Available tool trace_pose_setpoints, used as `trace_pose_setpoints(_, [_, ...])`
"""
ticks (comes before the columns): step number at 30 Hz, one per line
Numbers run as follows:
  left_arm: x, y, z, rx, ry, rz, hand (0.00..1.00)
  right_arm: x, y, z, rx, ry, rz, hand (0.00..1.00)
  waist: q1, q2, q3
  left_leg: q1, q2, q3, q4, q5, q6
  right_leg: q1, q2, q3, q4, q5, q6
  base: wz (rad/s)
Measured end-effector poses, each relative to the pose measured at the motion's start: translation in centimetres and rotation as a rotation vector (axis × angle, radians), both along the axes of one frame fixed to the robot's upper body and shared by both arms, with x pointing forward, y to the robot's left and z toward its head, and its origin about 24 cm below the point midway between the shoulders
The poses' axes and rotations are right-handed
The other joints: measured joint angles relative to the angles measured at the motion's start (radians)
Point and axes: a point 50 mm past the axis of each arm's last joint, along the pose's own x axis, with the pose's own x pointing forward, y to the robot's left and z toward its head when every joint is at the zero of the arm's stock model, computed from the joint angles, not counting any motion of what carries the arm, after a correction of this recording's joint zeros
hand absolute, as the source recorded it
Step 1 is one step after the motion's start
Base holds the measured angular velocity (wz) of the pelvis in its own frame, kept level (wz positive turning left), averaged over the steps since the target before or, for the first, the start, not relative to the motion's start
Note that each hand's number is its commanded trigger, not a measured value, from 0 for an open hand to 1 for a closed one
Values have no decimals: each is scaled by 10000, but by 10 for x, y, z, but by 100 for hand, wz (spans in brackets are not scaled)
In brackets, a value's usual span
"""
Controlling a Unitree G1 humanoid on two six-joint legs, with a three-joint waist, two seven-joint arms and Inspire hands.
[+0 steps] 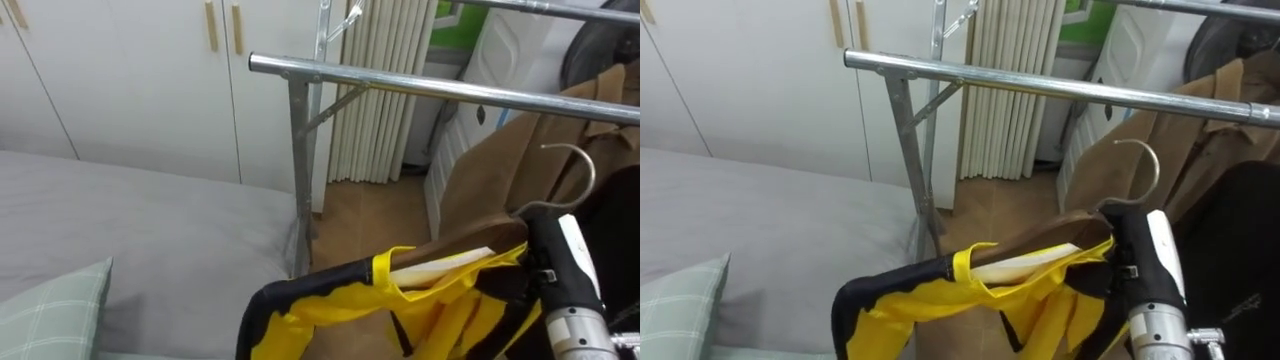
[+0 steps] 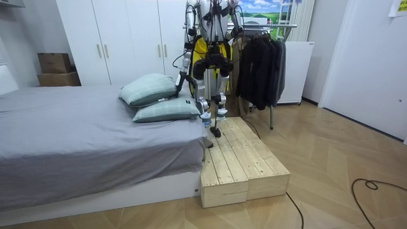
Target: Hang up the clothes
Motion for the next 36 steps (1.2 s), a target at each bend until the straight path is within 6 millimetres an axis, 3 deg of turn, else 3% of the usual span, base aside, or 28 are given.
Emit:
trace_pose_setpoints(7, [-1,1,1,-51,1,-96,0,20,0,4,59,-81,-29,100,36,6,1,-12,-7,-150,-5,10,-15,18,15,-1,-8,-16,-19,0])
trace_pose_setpoints(16, [-2,2,1,-21,-1,-280,0,26,-4,-2,145,271,-153,100,62,-2,-4,-27,-2,-183,26,13,-19,9,-8,-132,-6,-31,-35,0])
trace_pose_setpoints(21, [-2,2,1,-128,-13,-265,0,34,-6,6,-76,62,-132,100,60,-22,-15,-49,-3,-211,29,13,-19,2,-9,-102,-3,-41,-39,1])
trace_pose_setpoints(29, [0,6,4,-208,-407,-102,0,43,-22,26,-417,-450,-461,100,90,-204,-22,-134,-8,-477,172,15,-19,-11,-92,-339,42,-110,-49,9])
trace_pose_setpoints(36, [6,9,5,-139,-577,15,0,55,-36,23,-216,193,-817,100,306,-337,-32,-140,4,-522,176,10,-21,-1,-108,-465,35,-119,-66,2])
